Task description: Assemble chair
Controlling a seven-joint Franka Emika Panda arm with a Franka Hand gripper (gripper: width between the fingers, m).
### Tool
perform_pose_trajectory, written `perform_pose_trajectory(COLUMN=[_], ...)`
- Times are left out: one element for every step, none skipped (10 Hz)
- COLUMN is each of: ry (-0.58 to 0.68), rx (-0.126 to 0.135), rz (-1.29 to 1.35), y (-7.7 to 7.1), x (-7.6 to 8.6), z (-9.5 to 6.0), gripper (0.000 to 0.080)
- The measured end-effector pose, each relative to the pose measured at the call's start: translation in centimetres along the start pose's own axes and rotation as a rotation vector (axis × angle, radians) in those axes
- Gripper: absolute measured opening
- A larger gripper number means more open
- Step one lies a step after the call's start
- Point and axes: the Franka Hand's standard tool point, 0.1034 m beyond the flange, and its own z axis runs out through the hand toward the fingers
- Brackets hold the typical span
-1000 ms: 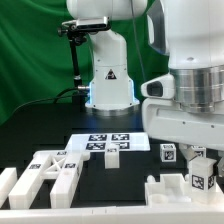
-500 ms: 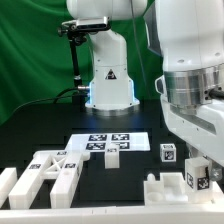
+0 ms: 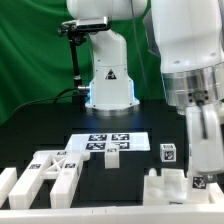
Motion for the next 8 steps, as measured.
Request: perform_pose_trajectory(ry=[-0.002,-0.001,0.0,0.0,0.0,-0.002,-0.009,-0.018], rx=[0.007,0.01,0.01,0.01,0.009,0.01,0.018,0.028], rz=[0.06,0.071,0.057,0.05,0.047,0.038,0.008,-0.035], y=[-0.1,-0.1,-0.1,-0.1,-0.1,-0.1,-0.2,-0.4], x=[0.0,0.0,0.0,0.0,0.0,-0.1,-0.5,-0.5], z=[0.0,0.0,0.0,0.1,0.1,0.0,-0.9,-2.4], gripper=[0.0286,0.0286,0.0286,0.0294,0.0294,0.0491,0.0491,0.0613])
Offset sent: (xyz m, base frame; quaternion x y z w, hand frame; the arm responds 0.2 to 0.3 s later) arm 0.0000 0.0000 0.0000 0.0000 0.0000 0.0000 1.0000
